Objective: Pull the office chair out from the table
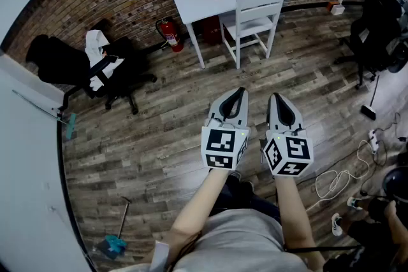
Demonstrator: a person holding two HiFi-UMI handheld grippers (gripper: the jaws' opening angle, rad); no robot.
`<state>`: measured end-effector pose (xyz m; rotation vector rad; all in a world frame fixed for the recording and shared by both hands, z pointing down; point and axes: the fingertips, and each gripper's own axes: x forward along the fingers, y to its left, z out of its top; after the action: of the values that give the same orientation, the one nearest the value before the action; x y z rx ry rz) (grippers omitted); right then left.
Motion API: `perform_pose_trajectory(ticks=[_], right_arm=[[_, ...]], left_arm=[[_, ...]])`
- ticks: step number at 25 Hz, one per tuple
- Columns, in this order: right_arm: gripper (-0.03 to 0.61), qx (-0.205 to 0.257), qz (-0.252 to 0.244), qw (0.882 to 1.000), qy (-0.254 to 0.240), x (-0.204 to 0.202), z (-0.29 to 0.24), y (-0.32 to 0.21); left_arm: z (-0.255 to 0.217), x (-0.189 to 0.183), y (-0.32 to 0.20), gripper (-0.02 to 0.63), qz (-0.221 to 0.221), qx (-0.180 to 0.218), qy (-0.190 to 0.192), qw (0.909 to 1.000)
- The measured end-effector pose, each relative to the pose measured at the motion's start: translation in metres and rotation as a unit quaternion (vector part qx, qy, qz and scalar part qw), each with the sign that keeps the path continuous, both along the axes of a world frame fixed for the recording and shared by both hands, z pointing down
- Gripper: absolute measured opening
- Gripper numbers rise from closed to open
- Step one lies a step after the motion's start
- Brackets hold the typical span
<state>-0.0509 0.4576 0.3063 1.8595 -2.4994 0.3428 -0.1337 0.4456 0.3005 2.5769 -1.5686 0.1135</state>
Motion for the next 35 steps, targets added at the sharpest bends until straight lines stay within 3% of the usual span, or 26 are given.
perform_pose_trajectory(ticks=[20, 35], right_arm=[[0.015, 0.007, -0.004, 1.000, -0.002, 0.011, -0.001, 0.003], [0.015, -0.018, -0.006, 1.000, -0.007, 0.061, 0.022, 0.009]], left_arm=[[0.006, 0.010, 0.002, 0.015, -0.002, -0.004, -0.004, 1.0000], [0.020, 0.038, 0.005, 0.016, -0.023, -0.015, -0.013, 0.9995]])
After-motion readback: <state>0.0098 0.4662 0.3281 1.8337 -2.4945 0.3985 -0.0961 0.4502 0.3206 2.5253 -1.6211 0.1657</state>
